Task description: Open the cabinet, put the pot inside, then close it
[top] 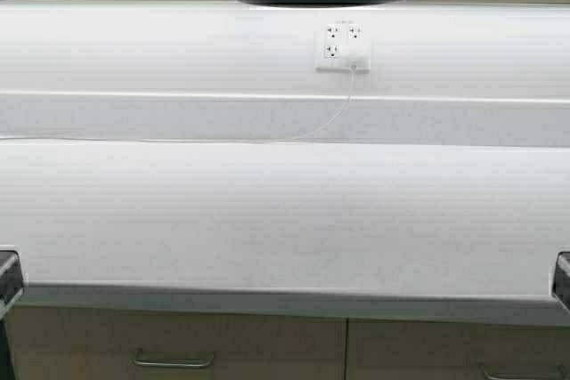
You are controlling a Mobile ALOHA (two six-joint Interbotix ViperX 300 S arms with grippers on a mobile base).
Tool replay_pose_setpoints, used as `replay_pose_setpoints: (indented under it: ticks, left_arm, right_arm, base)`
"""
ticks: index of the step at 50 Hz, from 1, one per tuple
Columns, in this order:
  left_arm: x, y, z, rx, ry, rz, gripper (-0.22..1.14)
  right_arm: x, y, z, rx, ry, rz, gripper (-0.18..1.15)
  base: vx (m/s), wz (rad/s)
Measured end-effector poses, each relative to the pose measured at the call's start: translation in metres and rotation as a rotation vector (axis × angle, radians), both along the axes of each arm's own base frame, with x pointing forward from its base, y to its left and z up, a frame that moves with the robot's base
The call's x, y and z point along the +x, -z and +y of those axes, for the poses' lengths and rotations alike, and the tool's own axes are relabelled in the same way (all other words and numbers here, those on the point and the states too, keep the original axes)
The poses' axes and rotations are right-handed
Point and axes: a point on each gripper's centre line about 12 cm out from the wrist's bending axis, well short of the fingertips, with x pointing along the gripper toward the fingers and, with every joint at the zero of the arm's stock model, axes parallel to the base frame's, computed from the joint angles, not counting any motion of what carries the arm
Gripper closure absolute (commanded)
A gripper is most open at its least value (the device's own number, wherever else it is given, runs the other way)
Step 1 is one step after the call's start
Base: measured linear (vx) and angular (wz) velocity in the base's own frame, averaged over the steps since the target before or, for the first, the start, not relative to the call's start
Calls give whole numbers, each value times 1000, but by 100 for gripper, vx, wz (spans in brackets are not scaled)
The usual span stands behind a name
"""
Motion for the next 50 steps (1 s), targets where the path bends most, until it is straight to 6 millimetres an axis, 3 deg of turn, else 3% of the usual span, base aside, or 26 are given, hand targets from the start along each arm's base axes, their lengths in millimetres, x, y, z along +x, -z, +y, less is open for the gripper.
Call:
replay_pose_setpoints:
  ticks: [15,28,39,50]
  left_arm:
    - [2,-19,-1,1,3,-11,88]
    - [15,-47,-8,-9,6,-44,88]
    - [59,-73,-23,-14,-7,-40,88]
    - [114,-77,-35,-42,-42,-47,88]
  right_arm:
    - [4,-10,0,16,5,-21,89]
    - [23,-38,4,18,19,-22,89]
    - [64,-71,12,7,38,-5,89]
    - [116,-76,8,8,88,19,89]
  base:
    - [3,-1]
    - [10,-2]
    - [11,1]
    - [11,1]
